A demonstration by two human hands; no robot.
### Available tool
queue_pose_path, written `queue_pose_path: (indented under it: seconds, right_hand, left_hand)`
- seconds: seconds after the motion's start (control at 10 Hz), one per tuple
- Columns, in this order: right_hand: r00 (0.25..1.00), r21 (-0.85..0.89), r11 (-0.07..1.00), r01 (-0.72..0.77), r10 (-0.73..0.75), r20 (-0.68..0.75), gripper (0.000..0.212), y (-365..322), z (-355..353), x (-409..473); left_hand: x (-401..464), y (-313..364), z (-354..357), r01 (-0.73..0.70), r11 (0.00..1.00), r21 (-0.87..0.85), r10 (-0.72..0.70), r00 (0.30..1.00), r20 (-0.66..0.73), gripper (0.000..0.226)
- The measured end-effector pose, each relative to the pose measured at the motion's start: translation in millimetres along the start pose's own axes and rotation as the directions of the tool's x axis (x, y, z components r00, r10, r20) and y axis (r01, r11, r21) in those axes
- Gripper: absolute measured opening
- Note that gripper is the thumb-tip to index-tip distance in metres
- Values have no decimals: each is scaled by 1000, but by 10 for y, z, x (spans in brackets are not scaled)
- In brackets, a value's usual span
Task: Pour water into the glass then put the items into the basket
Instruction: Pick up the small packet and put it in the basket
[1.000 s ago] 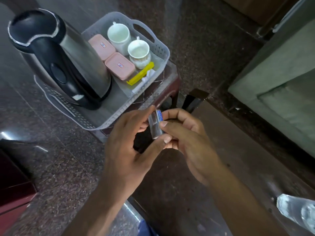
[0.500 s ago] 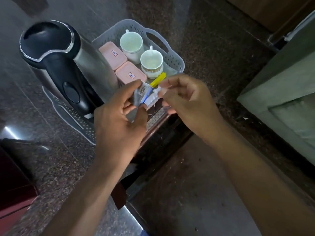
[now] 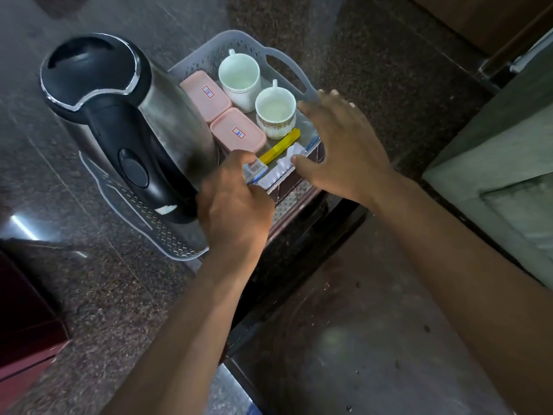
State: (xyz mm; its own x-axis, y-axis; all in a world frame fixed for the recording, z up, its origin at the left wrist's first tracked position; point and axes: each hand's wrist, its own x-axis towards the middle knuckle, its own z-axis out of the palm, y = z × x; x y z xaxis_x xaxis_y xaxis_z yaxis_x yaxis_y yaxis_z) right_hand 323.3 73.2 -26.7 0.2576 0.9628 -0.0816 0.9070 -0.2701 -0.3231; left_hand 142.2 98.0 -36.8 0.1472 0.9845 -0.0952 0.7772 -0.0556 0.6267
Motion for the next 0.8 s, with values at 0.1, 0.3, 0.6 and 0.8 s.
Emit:
queue_pose_path:
  seconds: [0.1,0.3,0.6,0.8]
  right_hand:
    - [1000,22,1000,-16,16,17,87,-19,3,10]
    - [999,17,1000,-16,15,38,90,-59,0,24]
    - [998,-19,1000,15,-13,68,90,17,49,18]
    - [998,-24,999,28,-27,62,84,-50,-153,-54]
  left_hand:
    - [49,30,49,100,994,31,-100,995,-1,48]
    - [114,11,79,185,982,-49,-184,983,31,39]
    - [132,-98,103,200,979,-31,-197,976,87,40]
    - [31,80,-36,107,994,30,-109,989,102,33]
